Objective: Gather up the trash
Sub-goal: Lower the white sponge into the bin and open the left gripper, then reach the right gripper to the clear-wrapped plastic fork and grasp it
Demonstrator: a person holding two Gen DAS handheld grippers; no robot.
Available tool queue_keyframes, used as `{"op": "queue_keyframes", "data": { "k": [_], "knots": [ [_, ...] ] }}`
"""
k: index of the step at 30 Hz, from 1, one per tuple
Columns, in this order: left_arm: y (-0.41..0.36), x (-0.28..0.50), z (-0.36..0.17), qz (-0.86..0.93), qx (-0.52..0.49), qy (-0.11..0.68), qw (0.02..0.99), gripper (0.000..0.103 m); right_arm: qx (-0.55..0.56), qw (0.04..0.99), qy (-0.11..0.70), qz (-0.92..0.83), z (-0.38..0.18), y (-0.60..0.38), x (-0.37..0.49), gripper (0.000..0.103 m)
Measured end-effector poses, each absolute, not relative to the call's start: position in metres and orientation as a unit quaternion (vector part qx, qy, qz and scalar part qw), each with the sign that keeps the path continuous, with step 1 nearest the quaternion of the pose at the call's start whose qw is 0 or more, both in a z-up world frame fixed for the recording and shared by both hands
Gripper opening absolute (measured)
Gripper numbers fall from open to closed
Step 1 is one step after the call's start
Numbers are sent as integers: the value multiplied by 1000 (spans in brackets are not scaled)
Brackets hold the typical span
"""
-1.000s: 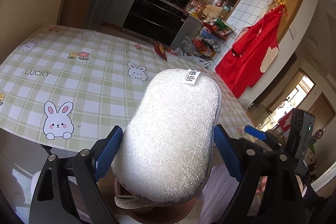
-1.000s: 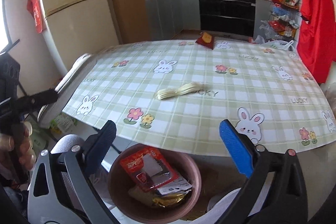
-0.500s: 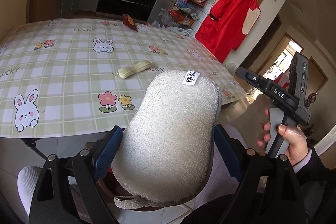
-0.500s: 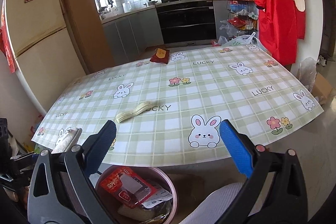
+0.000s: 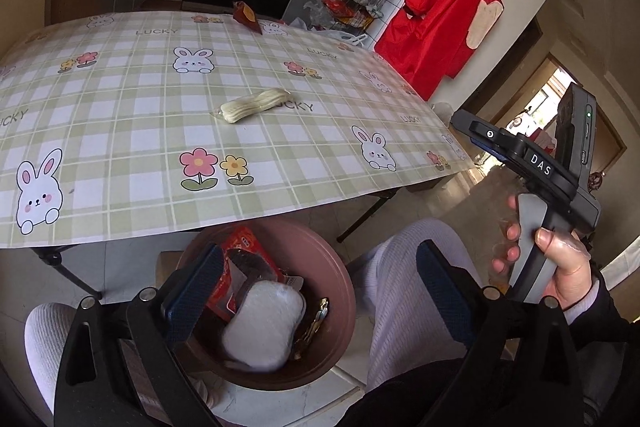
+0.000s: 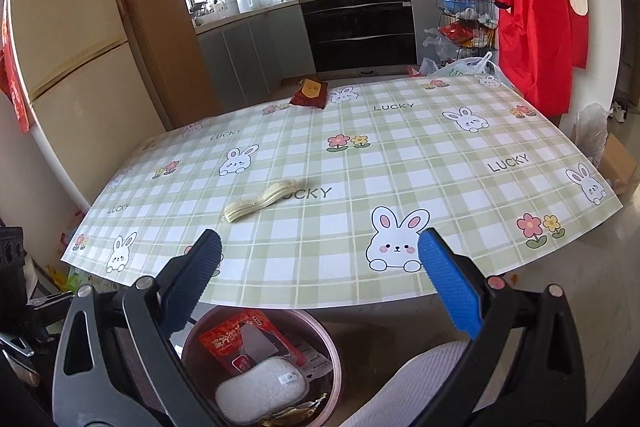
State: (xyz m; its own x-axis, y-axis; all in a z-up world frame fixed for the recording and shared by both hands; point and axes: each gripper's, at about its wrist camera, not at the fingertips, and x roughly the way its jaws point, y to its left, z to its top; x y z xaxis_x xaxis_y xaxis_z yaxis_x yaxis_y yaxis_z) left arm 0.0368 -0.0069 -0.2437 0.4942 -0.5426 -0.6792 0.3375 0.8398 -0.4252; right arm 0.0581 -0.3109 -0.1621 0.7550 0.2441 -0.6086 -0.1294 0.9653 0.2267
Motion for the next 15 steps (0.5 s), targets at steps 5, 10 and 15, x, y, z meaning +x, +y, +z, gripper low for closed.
{"op": "queue_keyframes", "data": {
  "k": [5,10,15],
  "knots": [
    [0,39,-245,-244,-130,435,857,95,84,930,343,104,-165,-307,60,97],
    [9,40,-248,-231,-148,437,857,95,84,927,351,106,-170,-305,61,97],
    [24,46,-250,-212,-166,432,860,95,90,920,365,112,-177,-303,67,97]
  ]
}}
